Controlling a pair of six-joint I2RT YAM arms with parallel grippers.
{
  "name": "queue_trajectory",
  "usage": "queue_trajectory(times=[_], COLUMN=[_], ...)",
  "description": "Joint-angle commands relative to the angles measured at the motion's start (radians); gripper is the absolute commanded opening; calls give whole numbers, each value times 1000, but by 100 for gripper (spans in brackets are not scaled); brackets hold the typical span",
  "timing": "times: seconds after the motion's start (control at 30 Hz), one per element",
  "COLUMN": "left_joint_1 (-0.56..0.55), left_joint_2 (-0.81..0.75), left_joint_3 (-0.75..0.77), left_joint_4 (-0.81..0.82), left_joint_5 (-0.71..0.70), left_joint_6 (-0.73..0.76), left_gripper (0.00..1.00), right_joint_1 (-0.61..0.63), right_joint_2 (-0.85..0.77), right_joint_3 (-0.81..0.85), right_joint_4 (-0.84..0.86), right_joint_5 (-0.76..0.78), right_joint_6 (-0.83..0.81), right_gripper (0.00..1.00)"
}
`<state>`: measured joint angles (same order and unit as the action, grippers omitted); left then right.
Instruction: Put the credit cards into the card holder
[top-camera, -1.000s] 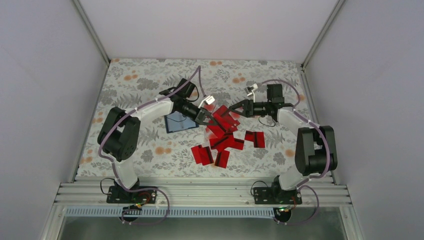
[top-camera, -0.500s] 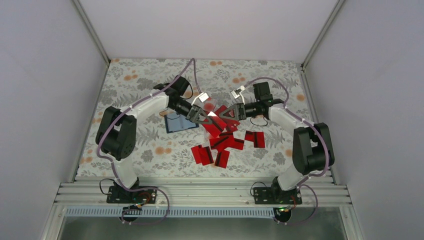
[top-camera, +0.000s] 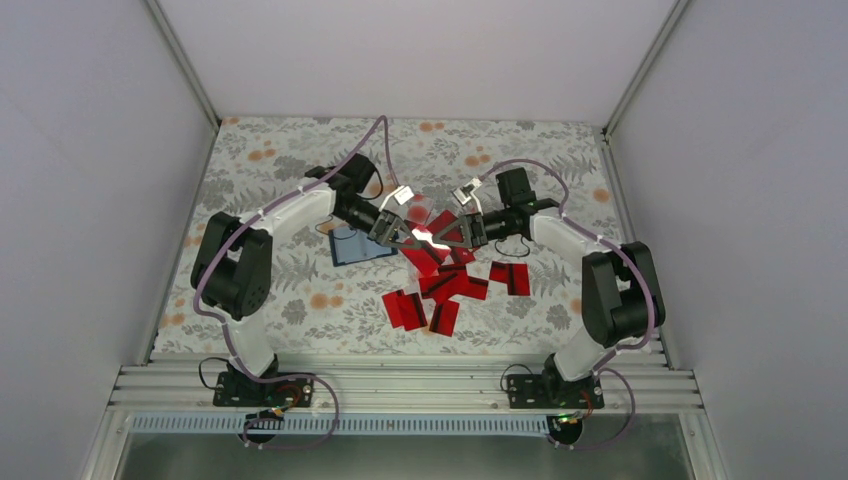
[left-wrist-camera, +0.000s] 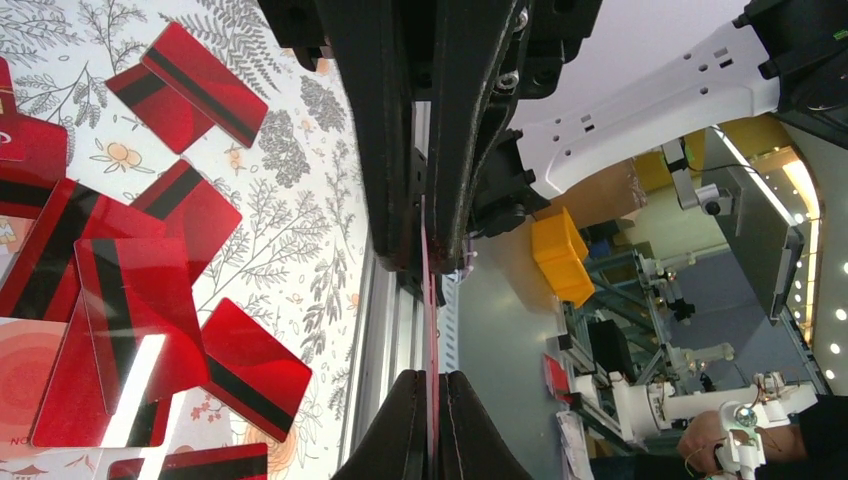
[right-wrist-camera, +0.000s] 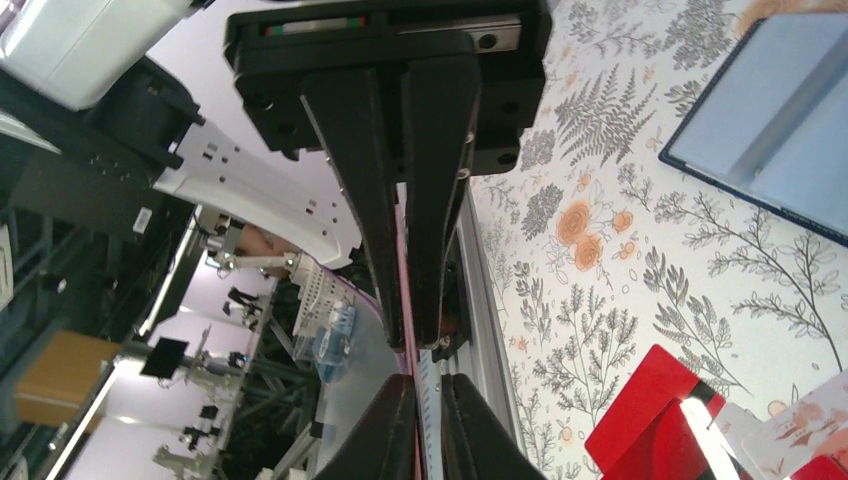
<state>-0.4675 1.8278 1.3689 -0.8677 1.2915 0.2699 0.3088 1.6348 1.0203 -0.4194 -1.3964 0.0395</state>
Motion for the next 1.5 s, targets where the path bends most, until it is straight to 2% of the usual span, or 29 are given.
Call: queue_trajectory(times=[0.0,0.27,0.6,0.73,0.87,0.97,1.07,1.27,1.47], left_joint_1=[4,5,30,38,59,77,88,89,91], left_joint_2=[17,37,80,91,85,74,77,61,-18], left_joint_3=[37,55,68,82,77,59,48,-55,-185], left_joint_4=[1,4,30,27,34,71,98,408,725], left_joint_5=[38,27,12,7,-14,-42,-71,-62,-183], left_joint_6=[42,34,3,6,-6,-43,-74,-350,-707], left_gripper=[2,3,14,22,38,42,42,46,55], right_joint_1=[15,26,21,0,-48,-71,-80,-83,-95], right_joint_2=[8,3,53,70,83,105,127,141,153], right_joint_3=[20,21,11,13,11,12,10,31,88], right_joint_4=[-20,-25,72,105,149,151,148,154,201], right_joint_5=[-33,-72,-63,-83,-84,-71,-60,-61,-8], right_joint_6=[-23,-28,134,175,225,238,246,259,375], right_gripper=[5,4,4,4,4,4,4,4,4])
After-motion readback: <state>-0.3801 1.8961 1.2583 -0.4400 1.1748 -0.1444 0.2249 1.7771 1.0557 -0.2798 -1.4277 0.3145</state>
